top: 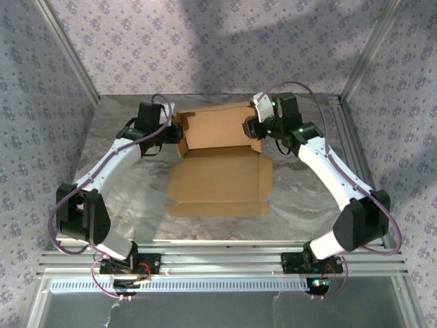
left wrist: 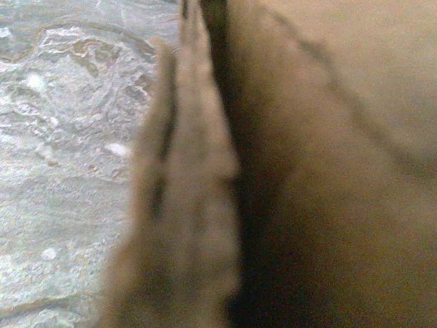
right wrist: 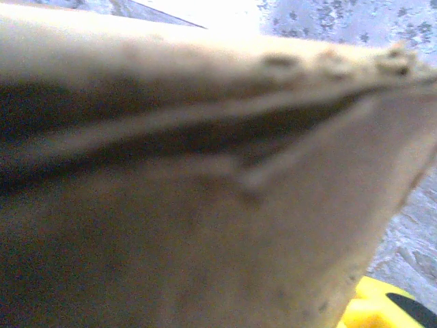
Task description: Fold the paper box
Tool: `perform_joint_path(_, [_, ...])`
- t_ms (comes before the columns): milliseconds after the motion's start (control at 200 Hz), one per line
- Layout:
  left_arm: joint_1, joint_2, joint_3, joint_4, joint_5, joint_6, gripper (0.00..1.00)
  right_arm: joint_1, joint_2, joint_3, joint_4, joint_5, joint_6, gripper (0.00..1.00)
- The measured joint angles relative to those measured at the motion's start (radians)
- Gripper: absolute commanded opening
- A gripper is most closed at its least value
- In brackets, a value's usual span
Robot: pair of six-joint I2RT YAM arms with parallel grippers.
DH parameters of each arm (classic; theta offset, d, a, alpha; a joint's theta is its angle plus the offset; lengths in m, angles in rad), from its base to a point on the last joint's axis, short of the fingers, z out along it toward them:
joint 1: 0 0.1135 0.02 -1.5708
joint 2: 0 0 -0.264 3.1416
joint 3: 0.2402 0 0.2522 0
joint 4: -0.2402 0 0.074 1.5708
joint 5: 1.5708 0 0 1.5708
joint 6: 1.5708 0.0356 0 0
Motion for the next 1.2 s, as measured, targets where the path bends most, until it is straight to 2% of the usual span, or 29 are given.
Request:
perform_joint_path(225, [-0.076, -0.005, 0.001, -0.045, -0.164, -0.086, 0.0, 0.018, -0.015, -0.024, 0.012, 0.066, 0.013, 0.25])
perform_joint_path(445, [-0.12, -0.005, 0.022, -0.092, -0.301, -0.194, 0.0, 0.063, -0.023, -0.026, 0.031, 0.153, 0.013, 0.0])
perform_joint_path(730, [-0.163, -0.005, 0.025, -0.118, -0.4, -0.267, 0.0, 0.101, -0.035, -0.056, 0.074, 0.267, 0.013, 0.0])
perform_joint_path(959, [-0.166, -0.01, 0.026, -0.135, -0.424, -0.277, 0.0, 0.091, -0.035, -0.057, 0.071, 0.209, 0.013, 0.36])
perform_joint_path(1024, [-0.166, -0.01, 0.027, -0.138, -0.426, -0.277, 0.0, 0.08, -0.035, -0.057, 0.063, 0.177, 0.009, 0.42])
perform_joint_path(1199, [-0.164, -0.01, 0.035, -0.149, -0.426, -0.277, 0.0, 0.04, -0.046, -0.057, 0.026, 0.087, -0.008, 0.53])
